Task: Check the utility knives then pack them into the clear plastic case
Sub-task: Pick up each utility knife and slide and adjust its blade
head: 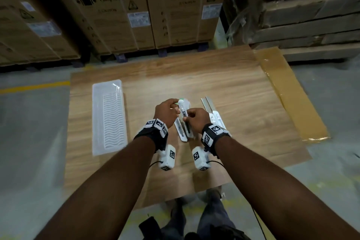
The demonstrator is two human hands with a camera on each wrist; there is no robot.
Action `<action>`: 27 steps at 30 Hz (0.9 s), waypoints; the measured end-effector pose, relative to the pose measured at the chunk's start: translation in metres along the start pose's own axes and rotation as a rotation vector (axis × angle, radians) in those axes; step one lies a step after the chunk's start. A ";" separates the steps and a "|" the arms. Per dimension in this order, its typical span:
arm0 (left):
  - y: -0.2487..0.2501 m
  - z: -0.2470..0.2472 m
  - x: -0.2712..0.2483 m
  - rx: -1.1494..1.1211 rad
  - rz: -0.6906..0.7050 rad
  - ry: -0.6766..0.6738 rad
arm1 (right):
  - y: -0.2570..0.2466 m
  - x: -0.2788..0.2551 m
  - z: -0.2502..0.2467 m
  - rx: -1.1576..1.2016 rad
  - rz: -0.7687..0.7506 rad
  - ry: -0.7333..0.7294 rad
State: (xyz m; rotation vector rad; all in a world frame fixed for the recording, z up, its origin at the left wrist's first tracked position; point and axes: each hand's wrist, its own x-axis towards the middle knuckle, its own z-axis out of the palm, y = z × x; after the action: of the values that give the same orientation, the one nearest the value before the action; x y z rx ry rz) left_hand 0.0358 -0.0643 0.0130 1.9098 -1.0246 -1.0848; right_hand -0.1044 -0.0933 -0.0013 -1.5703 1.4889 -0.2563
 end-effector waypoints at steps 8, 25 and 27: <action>-0.022 0.019 0.023 0.070 -0.127 -0.007 | 0.006 0.033 0.015 -0.130 0.027 -0.059; -0.034 0.033 0.026 0.007 -0.216 0.050 | 0.021 0.044 -0.002 -0.092 0.084 -0.072; -0.034 0.037 0.024 -0.037 -0.232 0.059 | 0.026 0.041 -0.014 -0.062 0.084 -0.021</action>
State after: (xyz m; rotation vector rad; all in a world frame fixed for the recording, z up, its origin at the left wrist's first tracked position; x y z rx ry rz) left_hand 0.0205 -0.0774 -0.0384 2.0550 -0.7586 -1.1587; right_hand -0.1220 -0.1318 -0.0298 -1.5503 1.5557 -0.1463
